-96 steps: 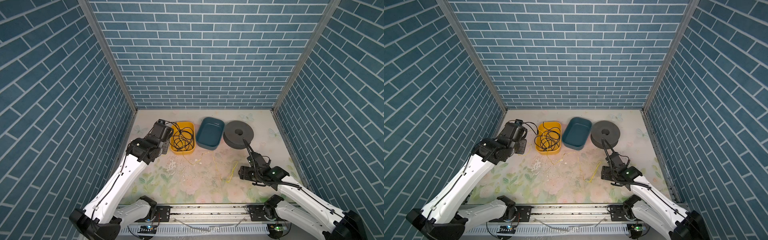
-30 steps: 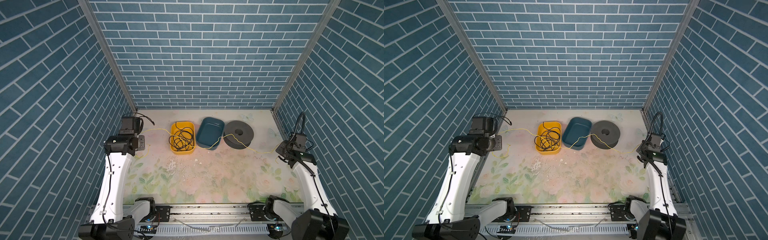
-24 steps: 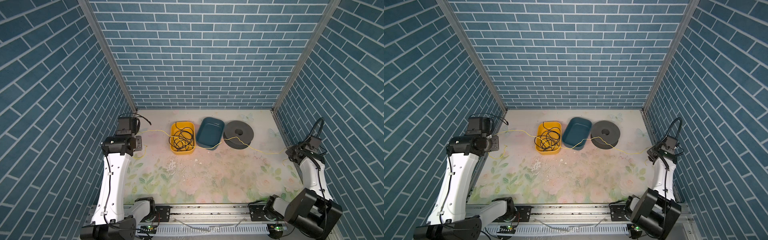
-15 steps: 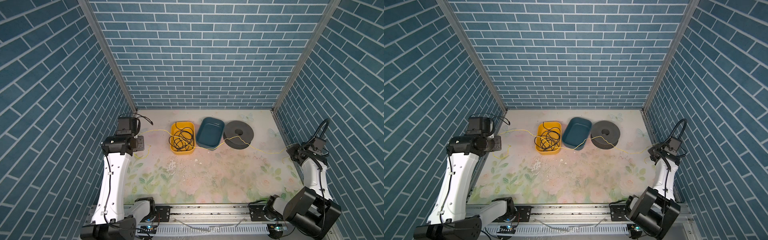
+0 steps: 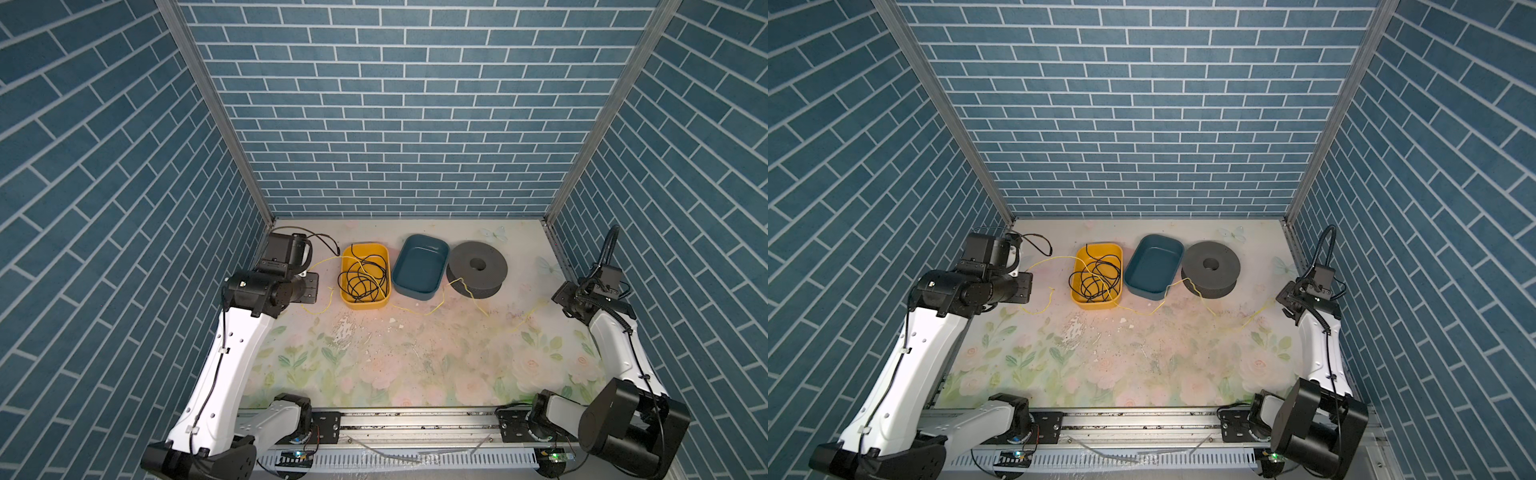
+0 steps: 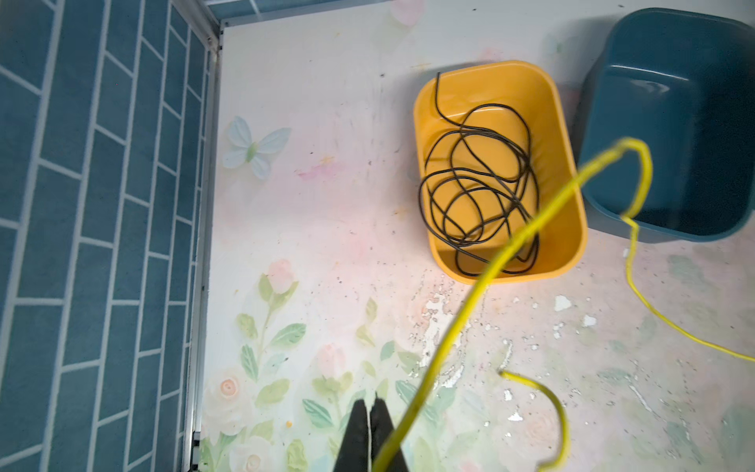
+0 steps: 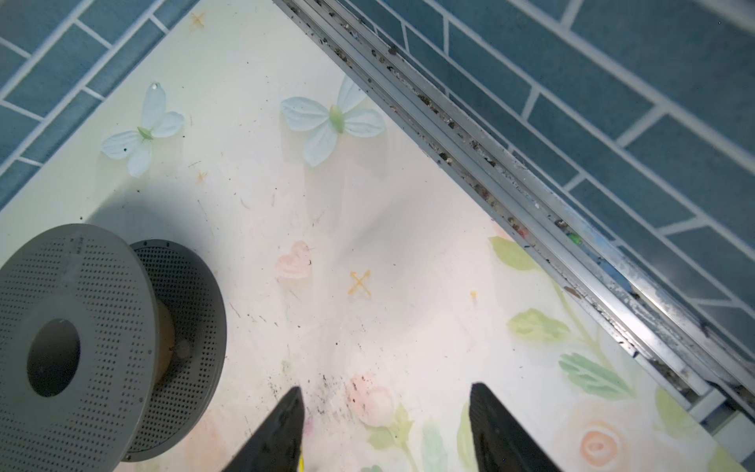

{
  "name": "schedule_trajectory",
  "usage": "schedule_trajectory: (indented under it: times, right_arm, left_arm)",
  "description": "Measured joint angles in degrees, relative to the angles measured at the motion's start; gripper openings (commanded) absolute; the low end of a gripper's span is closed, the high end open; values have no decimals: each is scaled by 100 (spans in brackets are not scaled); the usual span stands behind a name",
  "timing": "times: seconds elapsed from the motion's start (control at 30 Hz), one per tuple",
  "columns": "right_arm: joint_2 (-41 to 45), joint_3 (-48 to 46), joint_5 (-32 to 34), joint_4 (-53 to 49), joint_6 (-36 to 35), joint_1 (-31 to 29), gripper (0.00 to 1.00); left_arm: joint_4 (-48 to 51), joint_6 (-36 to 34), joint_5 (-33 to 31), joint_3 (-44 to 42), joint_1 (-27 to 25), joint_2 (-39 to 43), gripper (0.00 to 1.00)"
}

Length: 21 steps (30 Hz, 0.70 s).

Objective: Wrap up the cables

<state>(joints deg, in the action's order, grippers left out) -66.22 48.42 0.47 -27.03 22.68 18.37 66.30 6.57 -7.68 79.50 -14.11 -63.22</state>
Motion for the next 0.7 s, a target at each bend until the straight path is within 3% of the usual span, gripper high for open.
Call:
schedule_trajectory:
  times: [0.07,0.3,0.5,0.7]
  right_arm:
    - [74,0,48,-11,-22,-127,84]
    - [446,-4,-46,-129,-13,-654,98]
    - [881,-4,-297,-151,-17,-1036,98]
    - [780,-2,-1086,-7,105,-1327,94]
  left_arm:
    - [-22,138,-17,-7,-334,35,5]
    - [-317,551,-20,-428,-859,74,5]
    - [-575,826,-52,-649,-1421,26,5]
    - [-868,981,-107,-852,-1773,28,5]
